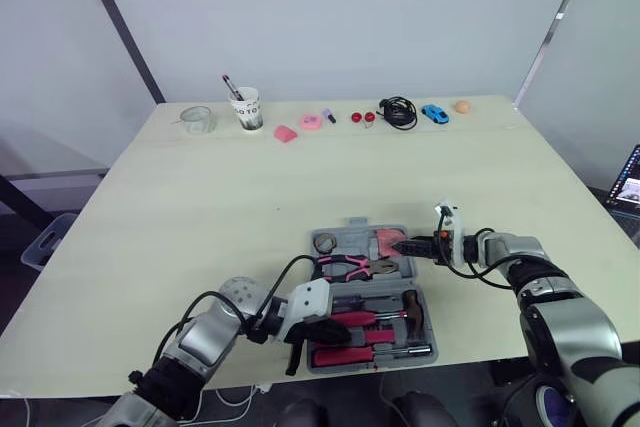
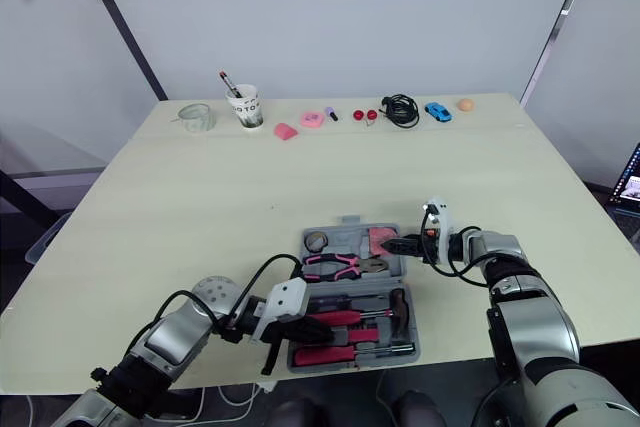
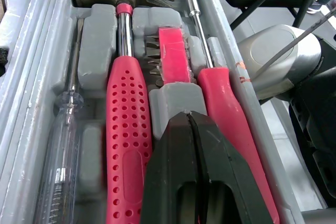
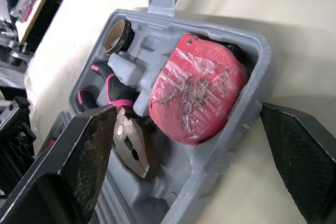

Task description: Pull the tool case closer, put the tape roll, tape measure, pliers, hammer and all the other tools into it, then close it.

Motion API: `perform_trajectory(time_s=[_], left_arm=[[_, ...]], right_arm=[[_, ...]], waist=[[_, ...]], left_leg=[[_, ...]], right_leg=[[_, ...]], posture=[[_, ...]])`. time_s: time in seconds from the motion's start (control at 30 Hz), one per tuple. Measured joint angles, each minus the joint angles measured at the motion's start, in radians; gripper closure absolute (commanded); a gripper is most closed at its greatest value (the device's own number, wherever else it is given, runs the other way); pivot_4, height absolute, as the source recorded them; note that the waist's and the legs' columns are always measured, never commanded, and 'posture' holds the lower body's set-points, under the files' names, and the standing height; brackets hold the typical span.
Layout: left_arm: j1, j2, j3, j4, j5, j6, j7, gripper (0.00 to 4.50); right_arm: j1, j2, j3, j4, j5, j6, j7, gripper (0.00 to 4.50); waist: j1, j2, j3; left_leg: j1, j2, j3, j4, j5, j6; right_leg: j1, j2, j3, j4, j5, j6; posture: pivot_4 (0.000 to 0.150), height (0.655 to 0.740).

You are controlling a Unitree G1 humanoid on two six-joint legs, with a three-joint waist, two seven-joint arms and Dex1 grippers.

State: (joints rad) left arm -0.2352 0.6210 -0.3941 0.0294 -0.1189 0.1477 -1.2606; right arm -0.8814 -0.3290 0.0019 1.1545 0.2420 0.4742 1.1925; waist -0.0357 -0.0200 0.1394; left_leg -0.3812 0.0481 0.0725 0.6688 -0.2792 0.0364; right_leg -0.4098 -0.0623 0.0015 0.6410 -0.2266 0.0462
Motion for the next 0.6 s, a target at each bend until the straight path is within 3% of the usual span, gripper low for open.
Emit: perform_trajectory(time_s=[0.6], left_arm=[[0.003,0.007,-0.007,0.013,0.001,-0.021,-0.005,4.45]], right_arm=[[-0.045,0.044,-0.044,0.072,-0.058,-0.050,0.001,0.00]], waist=[[-0.006,0.000,0.000]], left_leg=[[0.000,0.000,0.000,0.000,0.000,0.000]], right_leg=[[0.000,0.000,0.001,0.000,0.000,0.000]], posture=[[0.150,0.7400]])
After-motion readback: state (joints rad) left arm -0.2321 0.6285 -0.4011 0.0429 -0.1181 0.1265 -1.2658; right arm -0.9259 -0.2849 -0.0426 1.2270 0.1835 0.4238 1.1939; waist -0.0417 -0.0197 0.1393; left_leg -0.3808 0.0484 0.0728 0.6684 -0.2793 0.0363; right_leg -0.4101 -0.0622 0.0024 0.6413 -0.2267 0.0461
